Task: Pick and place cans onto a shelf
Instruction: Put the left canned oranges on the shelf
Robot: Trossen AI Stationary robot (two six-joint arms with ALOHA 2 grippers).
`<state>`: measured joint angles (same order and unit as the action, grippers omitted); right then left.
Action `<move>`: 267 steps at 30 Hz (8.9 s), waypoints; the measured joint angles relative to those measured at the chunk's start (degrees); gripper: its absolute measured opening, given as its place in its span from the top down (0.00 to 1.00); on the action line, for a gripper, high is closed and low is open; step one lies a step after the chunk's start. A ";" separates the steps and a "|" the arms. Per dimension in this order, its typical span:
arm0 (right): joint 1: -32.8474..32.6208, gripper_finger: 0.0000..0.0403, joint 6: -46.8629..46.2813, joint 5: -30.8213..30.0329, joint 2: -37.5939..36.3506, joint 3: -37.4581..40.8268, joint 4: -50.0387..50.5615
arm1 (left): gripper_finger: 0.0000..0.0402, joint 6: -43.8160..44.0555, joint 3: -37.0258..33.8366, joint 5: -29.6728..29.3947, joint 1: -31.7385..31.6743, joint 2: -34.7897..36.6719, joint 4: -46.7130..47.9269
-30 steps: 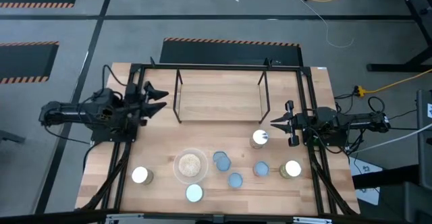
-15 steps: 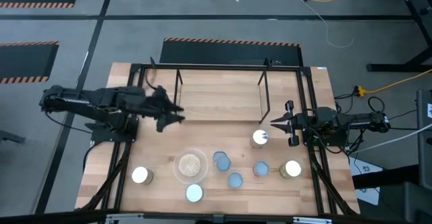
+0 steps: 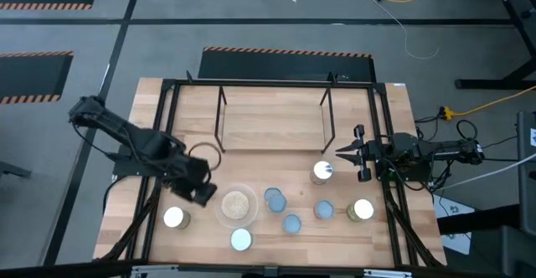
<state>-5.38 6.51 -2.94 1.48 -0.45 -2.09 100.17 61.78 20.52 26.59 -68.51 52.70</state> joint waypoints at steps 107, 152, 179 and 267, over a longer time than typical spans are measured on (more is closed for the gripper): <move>-0.01 0.85 0.01 0.00 0.00 0.00 0.00 | 1.00 -14.94 15.55 -7.77 8.17 -18.56 13.04; -0.01 0.85 0.01 0.00 0.02 0.00 0.00 | 1.00 -75.85 26.40 -14.23 -31.90 -18.51 15.42; 0.01 0.85 0.01 0.00 0.01 0.00 -0.04 | 1.00 -99.15 26.40 -15.29 -52.88 -18.51 15.35; -0.01 0.85 -0.01 0.00 0.00 0.00 0.00 | 1.00 -108.28 49.18 -28.83 -51.13 -47.28 33.69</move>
<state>-5.39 6.50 -2.94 1.48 -0.45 -2.09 -8.12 110.96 -8.31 -24.53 -115.79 86.39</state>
